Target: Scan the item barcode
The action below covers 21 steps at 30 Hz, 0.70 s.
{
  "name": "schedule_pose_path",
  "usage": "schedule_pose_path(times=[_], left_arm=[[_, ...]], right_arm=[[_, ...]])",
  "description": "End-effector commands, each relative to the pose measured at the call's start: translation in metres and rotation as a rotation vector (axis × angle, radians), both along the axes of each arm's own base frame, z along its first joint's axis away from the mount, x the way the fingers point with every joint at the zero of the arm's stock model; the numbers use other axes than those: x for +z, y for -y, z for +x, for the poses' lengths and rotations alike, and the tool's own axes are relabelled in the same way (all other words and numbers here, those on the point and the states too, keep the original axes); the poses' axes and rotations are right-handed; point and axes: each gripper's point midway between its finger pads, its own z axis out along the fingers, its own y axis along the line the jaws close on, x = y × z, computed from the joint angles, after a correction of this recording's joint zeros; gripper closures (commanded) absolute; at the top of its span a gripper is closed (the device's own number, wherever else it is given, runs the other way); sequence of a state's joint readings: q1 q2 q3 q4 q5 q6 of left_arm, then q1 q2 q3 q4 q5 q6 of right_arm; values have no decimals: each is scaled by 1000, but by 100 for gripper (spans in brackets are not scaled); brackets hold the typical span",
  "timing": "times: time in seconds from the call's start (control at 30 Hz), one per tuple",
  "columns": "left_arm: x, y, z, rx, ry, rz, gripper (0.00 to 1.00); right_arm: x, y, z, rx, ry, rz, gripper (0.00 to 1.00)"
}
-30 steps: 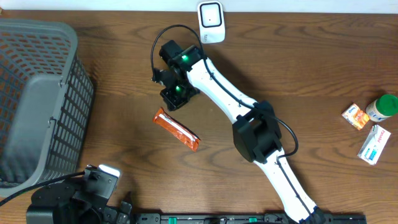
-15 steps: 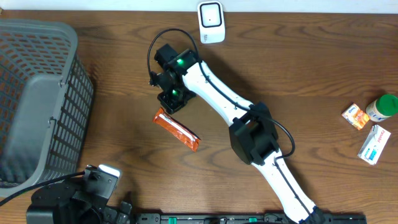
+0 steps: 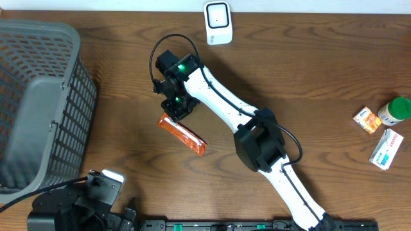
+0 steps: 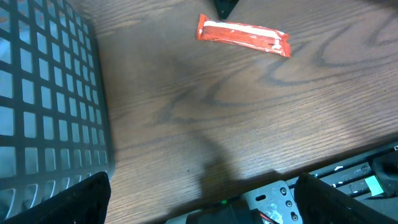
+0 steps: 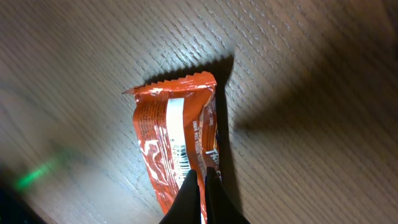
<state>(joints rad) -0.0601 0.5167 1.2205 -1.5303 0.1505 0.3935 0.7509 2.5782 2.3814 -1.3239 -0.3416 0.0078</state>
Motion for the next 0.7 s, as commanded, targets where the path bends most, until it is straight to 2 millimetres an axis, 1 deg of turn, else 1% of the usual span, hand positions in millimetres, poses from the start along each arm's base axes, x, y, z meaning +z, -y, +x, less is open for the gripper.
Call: schedule_pose_path(times=[0.0,0.4,0.5,0.6,0.67], left_arm=[[2,0,-1,-6,8,5,5],[2,0,-1,-6,9,5,5],[2,0,-1,-6,8,5,5],[2,0,-1,-6,9,5,5],[2,0,-1,-6,9,5,5]], right_arm=[[-4,-2,-4,-2,-4,-14,99],[-5,-13,-16,35,12,-28,99],[-8,-10,-14,39,53,-69,99],[-16,-2,-10,20,84,-127,99],[-23,1,-12,20,81,-144,99]])
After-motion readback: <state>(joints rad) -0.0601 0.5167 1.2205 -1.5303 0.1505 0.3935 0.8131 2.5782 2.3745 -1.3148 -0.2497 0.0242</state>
